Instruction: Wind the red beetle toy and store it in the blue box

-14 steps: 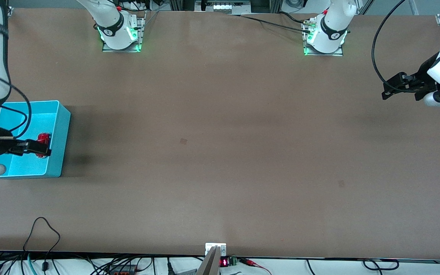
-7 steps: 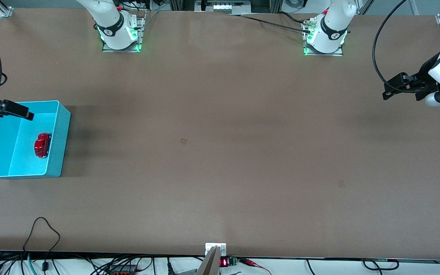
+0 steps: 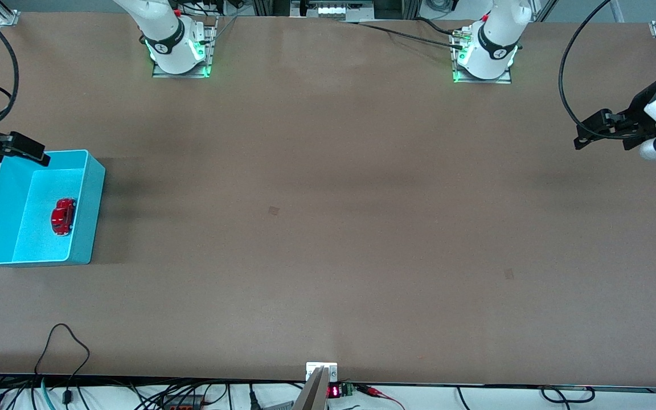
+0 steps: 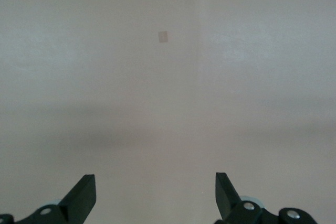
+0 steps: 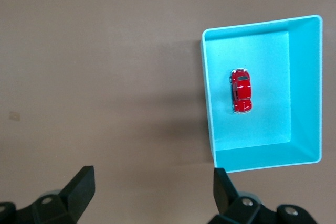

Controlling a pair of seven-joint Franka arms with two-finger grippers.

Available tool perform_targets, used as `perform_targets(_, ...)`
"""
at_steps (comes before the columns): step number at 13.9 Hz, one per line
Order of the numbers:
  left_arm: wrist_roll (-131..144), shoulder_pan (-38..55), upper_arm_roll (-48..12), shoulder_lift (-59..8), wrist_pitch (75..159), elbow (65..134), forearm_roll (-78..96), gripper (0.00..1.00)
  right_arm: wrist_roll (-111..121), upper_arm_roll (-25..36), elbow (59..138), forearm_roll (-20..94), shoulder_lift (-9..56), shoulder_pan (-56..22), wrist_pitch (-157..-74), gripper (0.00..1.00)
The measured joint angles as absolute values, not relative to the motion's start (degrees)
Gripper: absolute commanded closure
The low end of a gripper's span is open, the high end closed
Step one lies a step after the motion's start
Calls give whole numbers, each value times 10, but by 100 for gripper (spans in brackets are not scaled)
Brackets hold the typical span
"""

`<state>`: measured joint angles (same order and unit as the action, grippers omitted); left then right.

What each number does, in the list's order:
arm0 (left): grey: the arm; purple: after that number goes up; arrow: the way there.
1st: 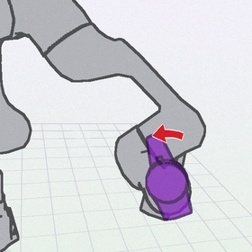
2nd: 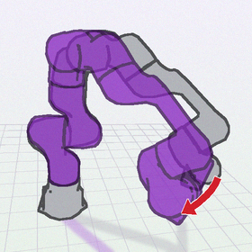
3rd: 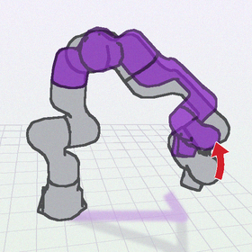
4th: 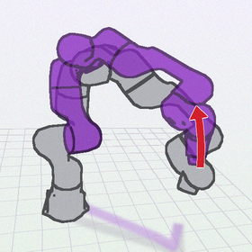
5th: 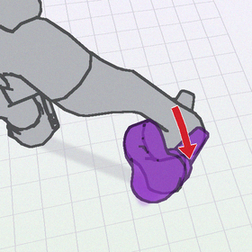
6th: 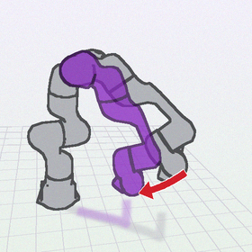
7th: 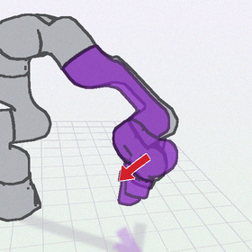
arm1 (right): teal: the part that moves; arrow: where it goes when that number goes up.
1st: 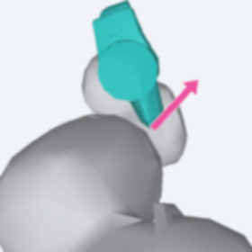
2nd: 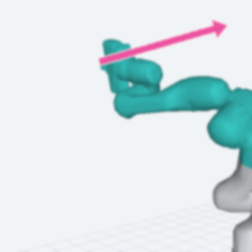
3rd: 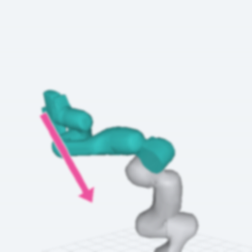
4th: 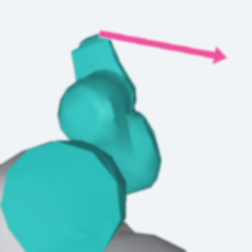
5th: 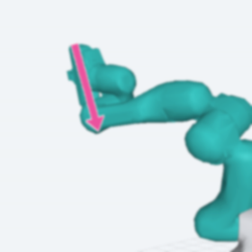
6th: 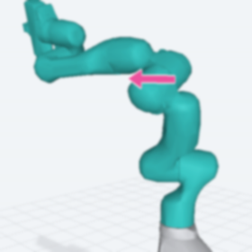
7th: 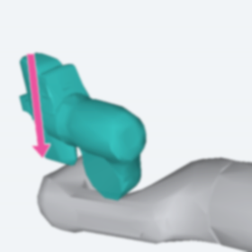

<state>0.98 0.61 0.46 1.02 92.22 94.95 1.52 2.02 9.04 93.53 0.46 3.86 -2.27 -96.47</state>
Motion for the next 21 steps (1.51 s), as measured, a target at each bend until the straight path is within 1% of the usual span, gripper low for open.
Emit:
perform_targets(3, 10, 6, 5, 10, 922, 949, 15, 0, 28, 90, 927, 5, 37, -13, -959, 0)
perform_targets(8, 10, 6, 5, 9, 922, 949, 15, 0, 28, 81, 935, 3, 30, -16, -952, 0)
perform_targets(11, 10, 7, 4, 6, 922, 943, 16, 0, 28, 81, 953, 3, 18, -16, -955, 0)
perform_targets(15, 10, 8, 1, -4, 922, 931, 16, 0, 28, 80, 1003, 2, -15, -16, -997, 0)
perform_targets(18, 10, 8, 1, -5, 922, 930, 16, 0, 28, 73, 1010, 2, -30, -16, -994, 0)
perform_targets(21, 10, 8, -1, -5, 922, 930, 16, 0, 28, 73, 1010, 2, -30, -16, -994, 0)
